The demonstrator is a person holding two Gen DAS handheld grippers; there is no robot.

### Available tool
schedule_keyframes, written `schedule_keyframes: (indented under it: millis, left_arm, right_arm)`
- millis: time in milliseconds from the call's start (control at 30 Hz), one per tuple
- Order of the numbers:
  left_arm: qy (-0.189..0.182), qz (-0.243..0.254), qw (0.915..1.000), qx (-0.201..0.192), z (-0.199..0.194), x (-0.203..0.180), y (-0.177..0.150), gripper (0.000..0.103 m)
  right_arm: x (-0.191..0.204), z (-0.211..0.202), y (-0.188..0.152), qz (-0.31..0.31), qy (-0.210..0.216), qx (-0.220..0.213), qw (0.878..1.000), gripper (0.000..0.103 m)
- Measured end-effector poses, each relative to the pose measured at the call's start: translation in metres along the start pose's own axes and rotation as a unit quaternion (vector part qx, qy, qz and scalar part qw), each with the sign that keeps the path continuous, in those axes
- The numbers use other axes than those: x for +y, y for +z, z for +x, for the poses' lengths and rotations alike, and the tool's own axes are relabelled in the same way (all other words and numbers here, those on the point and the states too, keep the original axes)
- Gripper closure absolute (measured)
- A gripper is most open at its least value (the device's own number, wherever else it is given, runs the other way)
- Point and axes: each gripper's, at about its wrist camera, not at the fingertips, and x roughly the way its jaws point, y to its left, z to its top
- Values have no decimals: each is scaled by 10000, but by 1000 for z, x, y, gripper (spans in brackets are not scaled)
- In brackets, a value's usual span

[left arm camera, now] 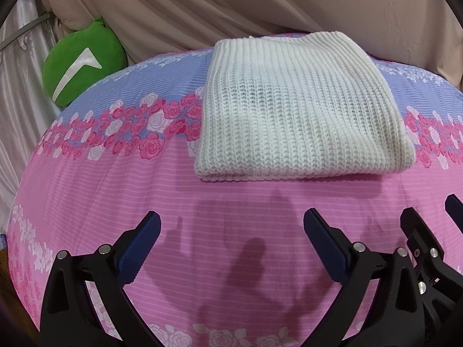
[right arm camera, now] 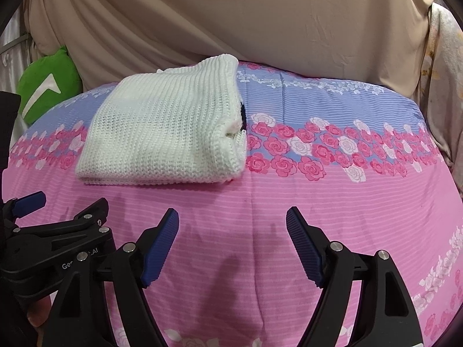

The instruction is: Fold small clothes

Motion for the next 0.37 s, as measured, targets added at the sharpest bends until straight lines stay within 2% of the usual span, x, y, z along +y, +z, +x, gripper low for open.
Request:
schedule_keyframes:
  millis: [367]
  left_arm:
    - [-37, 6, 10000, -74, -8, 3, 4, 6]
  right_arm:
    - [3, -10, 3, -59, -28, -134, 9999, 28]
